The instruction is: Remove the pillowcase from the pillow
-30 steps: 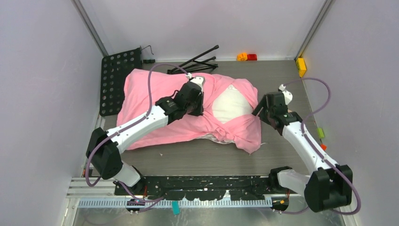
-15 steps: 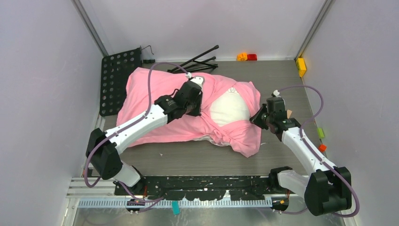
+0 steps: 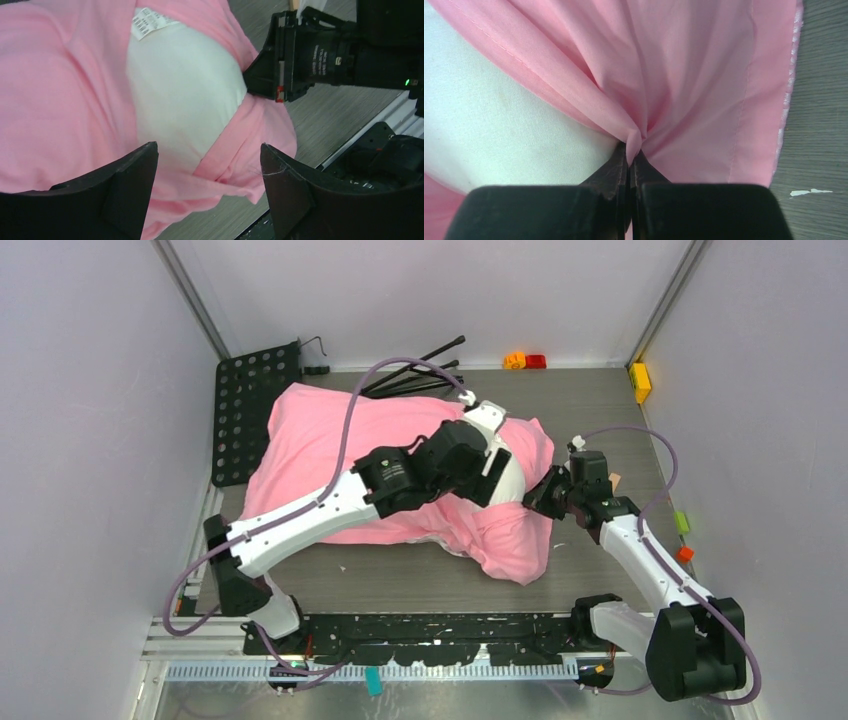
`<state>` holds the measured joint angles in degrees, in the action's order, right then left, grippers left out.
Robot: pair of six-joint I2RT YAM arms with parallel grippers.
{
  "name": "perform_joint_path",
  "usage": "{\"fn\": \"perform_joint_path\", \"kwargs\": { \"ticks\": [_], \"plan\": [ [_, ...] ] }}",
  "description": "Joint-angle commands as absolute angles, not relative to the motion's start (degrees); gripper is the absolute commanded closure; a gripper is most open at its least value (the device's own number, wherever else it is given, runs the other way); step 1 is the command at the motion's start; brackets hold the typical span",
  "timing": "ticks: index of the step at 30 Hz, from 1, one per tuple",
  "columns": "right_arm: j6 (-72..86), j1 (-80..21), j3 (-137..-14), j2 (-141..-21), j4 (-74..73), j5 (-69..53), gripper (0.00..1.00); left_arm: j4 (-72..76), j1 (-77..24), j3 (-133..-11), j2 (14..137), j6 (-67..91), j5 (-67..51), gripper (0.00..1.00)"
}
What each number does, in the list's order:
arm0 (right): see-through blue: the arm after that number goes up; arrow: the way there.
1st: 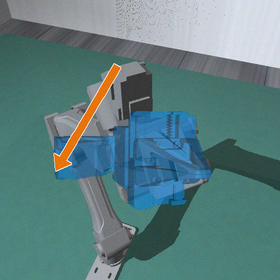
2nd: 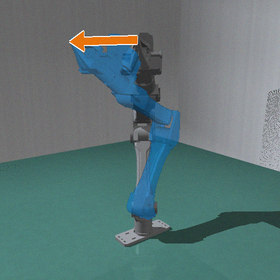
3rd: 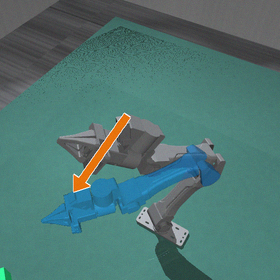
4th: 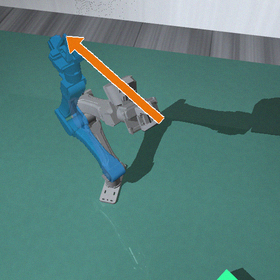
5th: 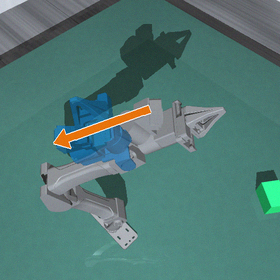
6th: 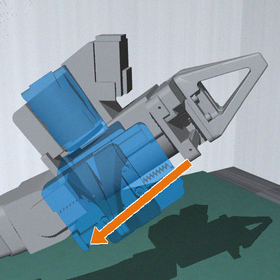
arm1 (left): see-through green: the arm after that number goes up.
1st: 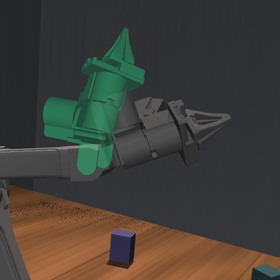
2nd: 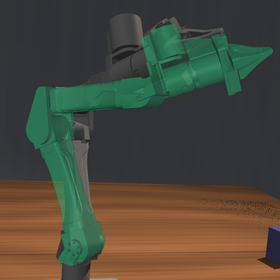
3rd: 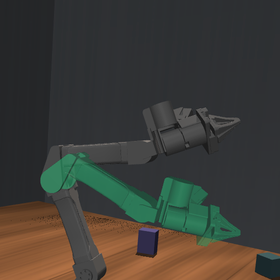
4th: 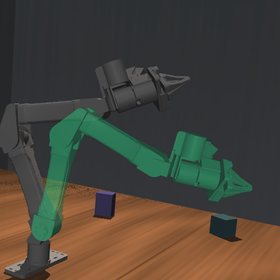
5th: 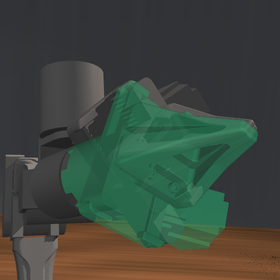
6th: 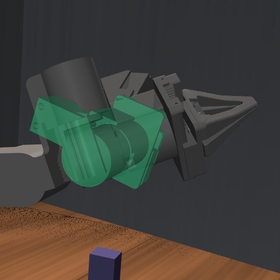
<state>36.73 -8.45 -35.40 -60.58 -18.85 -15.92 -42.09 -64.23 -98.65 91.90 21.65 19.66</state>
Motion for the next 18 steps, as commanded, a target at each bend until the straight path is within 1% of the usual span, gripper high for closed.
{"fn": "perform_joint_path", "kwargs": {
  "ticks": [1, 5, 8, 9, 10, 11, 17, 18],
  "plan": [
    [36.4, -8.9, -34.9, -58.1, -17.5, -19.6, 0.96, -42.5, -65.2, -105.5, 100.1, 21.3, 17.7, 0.23],
    [36.9, -8.8, -34.0, -56.4, -18.0, -18.4, 0.96, -40.7, -65.3, -107.9, 105.2, 20.3, 16.5, 0.22],
    [37.5, -8.9, -33.2, -54.5, -18.3, -17.1, 0.96, -42.7, -64.8, -110.4, 109.6, 19.9, 19.5, 0.14],
    [37.6, -8.8, -33.0, -53.8, -18.4, -16.6, 0.96, -43.9, -64.5, -111.4, 111.2, 20.1, 20.8, 0.09],
    [37.8, -8.9, -32.8, -53.2, -18.5, -16.2, 0.96, -45.0, -64.2, -112.3, 112.8, 20.5, 22.0, 0.02],
    [37.9, -8.8, -32.5, -52.6, -18.7, -15.8, 0.96, -45.9, -63.8, -113.4, 114.7, 20.7, 22.5, 0.00],
    [38.4, -8.8, -31.1, -50.6, -20.7, -12.3, 0.96, -55.0, -61.8, -121.9, 126.4, 23.1, 28.4, 0.01],
    [38.4, -8.9, -31.0, -50.5, -21.3, -11.5, 0.96, -55.8, -61.2, -122.4, 127.2, 23.5, 28.7, 0.05]
  ]
}}
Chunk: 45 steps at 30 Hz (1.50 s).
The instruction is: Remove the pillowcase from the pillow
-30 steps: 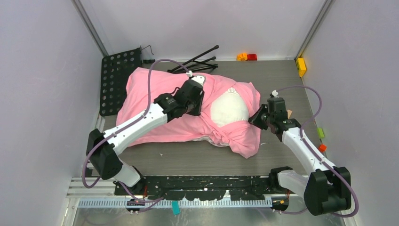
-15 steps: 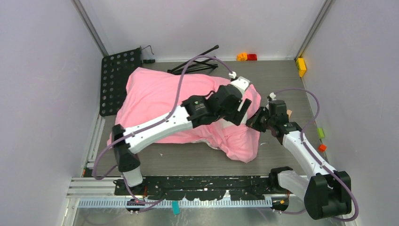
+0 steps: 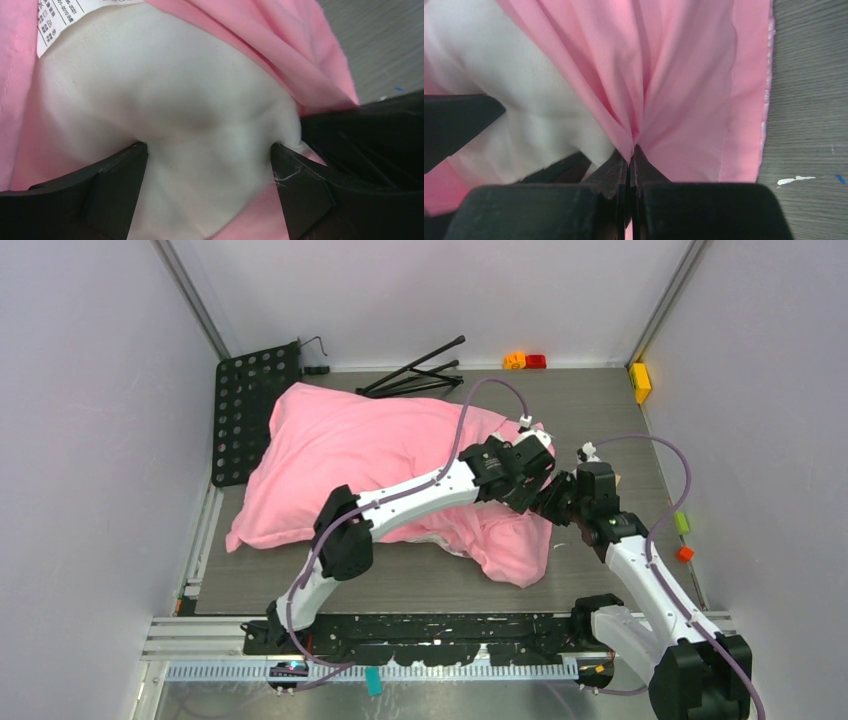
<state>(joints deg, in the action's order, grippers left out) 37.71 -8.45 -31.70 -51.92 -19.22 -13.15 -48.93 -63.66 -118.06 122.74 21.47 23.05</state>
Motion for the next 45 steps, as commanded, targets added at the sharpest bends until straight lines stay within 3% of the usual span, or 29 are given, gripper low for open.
{"fn": "perform_joint_path", "kwargs": {
  "ticks": [1, 5, 8, 17, 29, 30, 33, 35, 36, 45],
  "plan": [
    [38.3, -8.9, -30.9, -50.4, -22.3, -10.7, 0.96, -56.0, -60.3, -122.2, 127.4, 23.7, 28.4, 0.15],
    [38.6, -8.9, -31.2, -49.5, -25.6, -10.1, 0.93, -50.8, -57.5, -117.6, 124.0, 23.5, 26.4, 0.75],
    [38.9, -8.8, -33.1, -49.0, -30.2, -14.7, 0.89, -48.2, -55.7, -116.3, 120.9, 22.8, 26.4, 0.97],
    [41.1, -9.8, -35.2, -46.0, -41.3, -22.0, 0.82, -42.9, -49.5, -117.1, 116.4, 26.0, 18.8, 1.00],
    [47.1, -16.1, -26.7, -52.0, -29.4, -8.0, 0.79, -41.4, -44.1, -114.3, 105.8, 27.6, 11.3, 1.00],
    [46.3, -16.0, -27.4, -52.0, -28.9, -8.3, 0.76, -40.9, -44.1, -112.8, 104.7, 27.5, 10.4, 1.00],
    [42.5, -16.1, -30.0, -49.5, -28.0, -15.0, 0.45, -40.0, -44.1, -109.2, 102.4, 27.5, 8.5, 1.00],
    [41.3, -16.0, -31.2, -45.5, -27.4, -16.5, 0.19, -39.7, -44.1, -107.6, 101.6, 27.5, 8.0, 1.00],
    [40.2, -16.1, -31.9, -43.4, -26.9, -17.4, 0.14, -39.5, -44.1, -107.0, 101.3, 27.6, 8.0, 1.00],
    [33.0, -16.2, -38.2, -40.5, -25.2, -27.8, 0.11, -39.0, -44.1, -105.1, 99.2, 27.4, 7.0, 1.00]
  ]
}}
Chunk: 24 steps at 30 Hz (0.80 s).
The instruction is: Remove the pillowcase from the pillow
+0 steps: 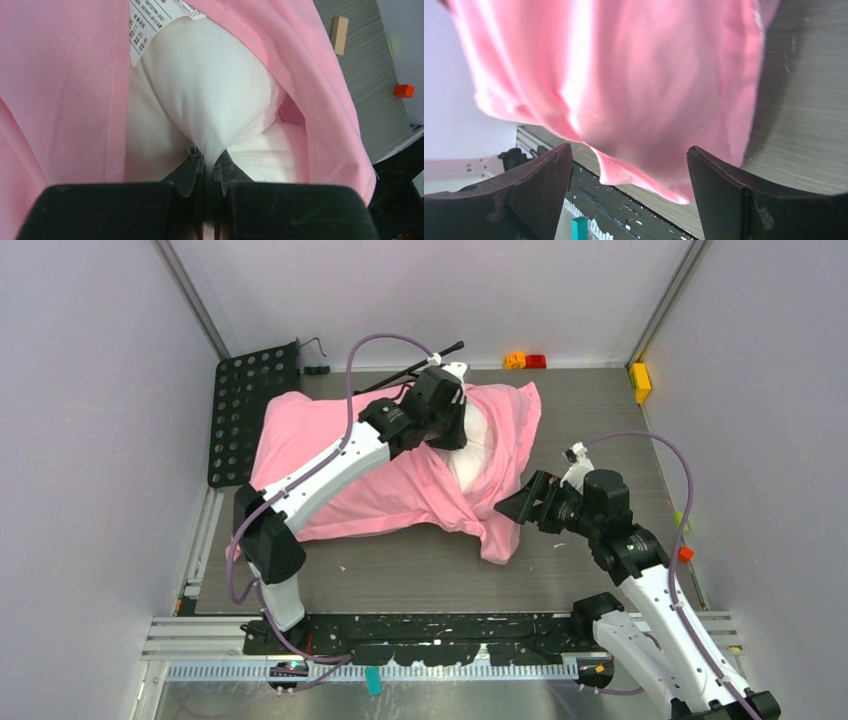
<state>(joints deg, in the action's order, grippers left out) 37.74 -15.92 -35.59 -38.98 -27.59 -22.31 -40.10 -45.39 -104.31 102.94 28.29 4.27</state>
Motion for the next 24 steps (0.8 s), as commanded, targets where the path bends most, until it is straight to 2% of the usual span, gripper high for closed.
{"fn": "perform_joint_path", "kwargs": {
  "ticks": [1, 3, 5, 9, 10, 12, 14, 16, 24],
  "plan": [
    [32.4, -16.3, -38.4, -40.9, -25.1, -27.9, 0.10, -39.2, -44.1, -105.2, 98.9, 27.3, 7.1, 1.00],
    [31.4, -16.4, -38.5, -41.5, -24.7, -28.2, 0.12, -39.7, -44.1, -105.6, 98.5, 26.8, 7.2, 1.00],
    [31.0, -16.5, -38.2, -41.8, -23.6, -28.6, 0.19, -40.4, -44.1, -106.2, 97.9, 26.1, 7.4, 1.00],
    [31.0, -16.5, -38.1, -41.9, -22.7, -31.2, 0.42, -41.6, -44.0, -106.7, 96.8, 25.1, 8.2, 1.00],
    [30.9, -16.5, -38.0, -41.7, -22.6, -31.5, 0.50, -41.6, -43.9, -106.8, 96.5, 24.9, 8.3, 1.00],
    [30.8, -16.5, -37.2, -40.6, -21.8, -31.5, 0.74, -41.9, -43.7, -107.0, 96.0, 24.7, 8.3, 1.00],
    [31.0, -16.5, -36.5, -39.6, -21.1, -30.9, 0.91, -42.6, -43.6, -107.4, 95.6, 24.1, 8.3, 1.00],
    [31.3, -16.5, -36.2, -39.4, -21.1, -30.2, 0.96, -43.7, -43.4, -108.4, 95.3, 23.2, 8.8, 1.00],
    [32.4, -16.5, -33.0, -44.2, -22.4, -26.5, 0.96, -48.2, -39.7, -113.0, 91.8, 20.0, 12.8, 1.00]
  ]
}}
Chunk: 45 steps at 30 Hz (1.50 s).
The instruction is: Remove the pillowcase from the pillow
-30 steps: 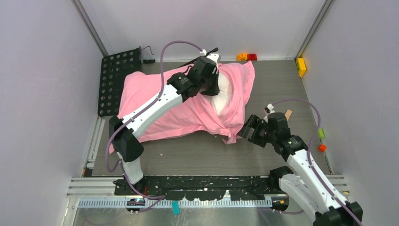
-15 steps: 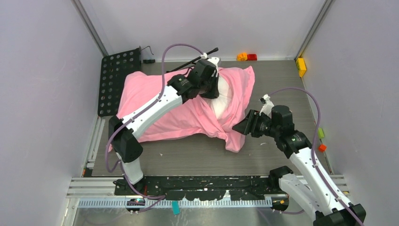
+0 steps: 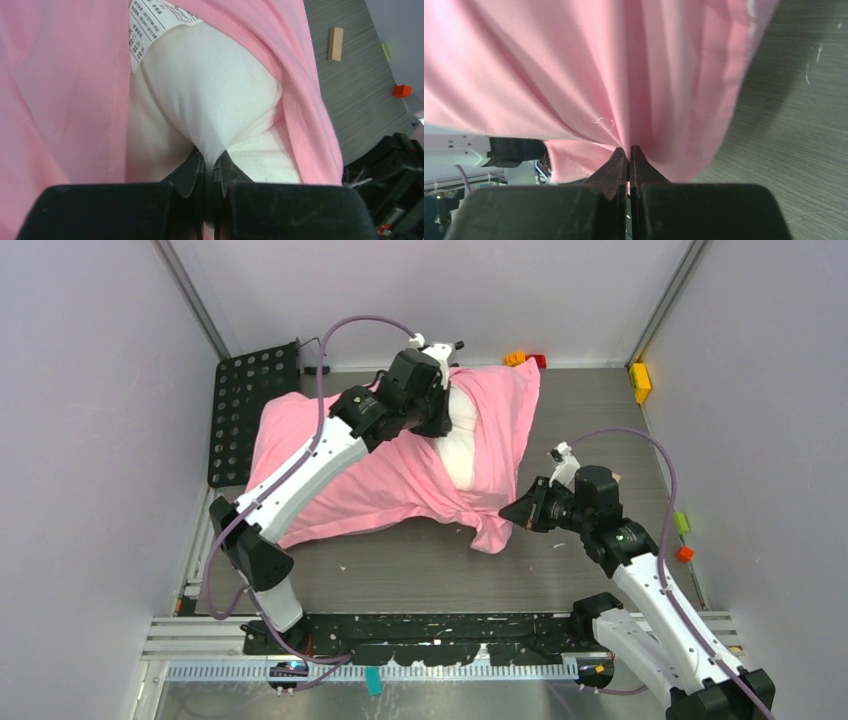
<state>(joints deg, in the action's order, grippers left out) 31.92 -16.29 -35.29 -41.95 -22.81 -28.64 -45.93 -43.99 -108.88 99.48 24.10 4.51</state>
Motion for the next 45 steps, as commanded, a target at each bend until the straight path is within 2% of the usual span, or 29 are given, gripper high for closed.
{"fn": "perform_joint_path", "kwargs": {
  "ticks": [1, 5, 11, 20, 24, 26, 30, 32, 33, 37, 38, 45],
  "plan": [
    [32.6, -16.5, -32.2, -44.5, -22.1, -26.2, 0.96, -48.3, -39.2, -112.9, 91.1, 19.8, 13.0, 1.00],
    [33.4, -16.4, -30.1, -45.0, -22.0, -21.2, 1.00, -49.0, -37.6, -112.2, 88.7, 19.4, 13.0, 1.00],
    [37.9, -16.4, -30.5, -50.7, -25.1, -5.2, 1.00, -49.9, -36.5, -110.8, 85.4, 19.4, 9.6, 1.00],
    [41.3, -15.3, -34.0, -59.6, -21.7, 7.3, 1.00, -50.5, -35.5, -103.5, 78.0, 19.5, 5.1, 1.00],
    [48.1, -14.8, -36.5, -64.6, -27.2, 26.0, 1.00, -50.5, -33.2, -98.8, 76.0, 19.5, 5.5, 1.00],
    [49.1, -14.8, -37.9, -67.6, -29.9, 31.0, 1.00, -51.3, -31.3, -96.8, 75.7, 19.8, 5.4, 1.00],
    [45.3, -14.8, -38.8, -69.2, -28.0, 28.5, 1.00, -49.4, -29.5, -91.6, 73.9, 20.4, 3.4, 1.00],
    [39.0, -14.9, -38.7, -67.0, -24.8, 18.6, 1.00, -46.8, -29.5, -88.3, 72.9, 22.1, 0.8, 1.00],
    [35.9, -14.8, -38.7, -65.3, -23.6, 12.6, 0.96, -45.3, -29.5, -86.7, 72.6, 22.9, -1.8, 1.00],
    [30.7, -14.8, -37.8, -55.0, -18.6, -6.4, 0.51, -39.3, -29.7, -79.9, 71.8, 25.6, -10.6, 1.00],
    [30.6, -14.9, -37.7, -52.5, -18.0, -8.3, 0.45, -38.1, -29.7, -78.1, 71.5, 25.9, -11.7, 1.00],
    [25.9, -18.1, -46.4, -45.3, -21.9, -14.0, 0.34, -33.0, -30.8, -69.9, 70.8, 27.7, -14.4, 1.00]
  ]
}}
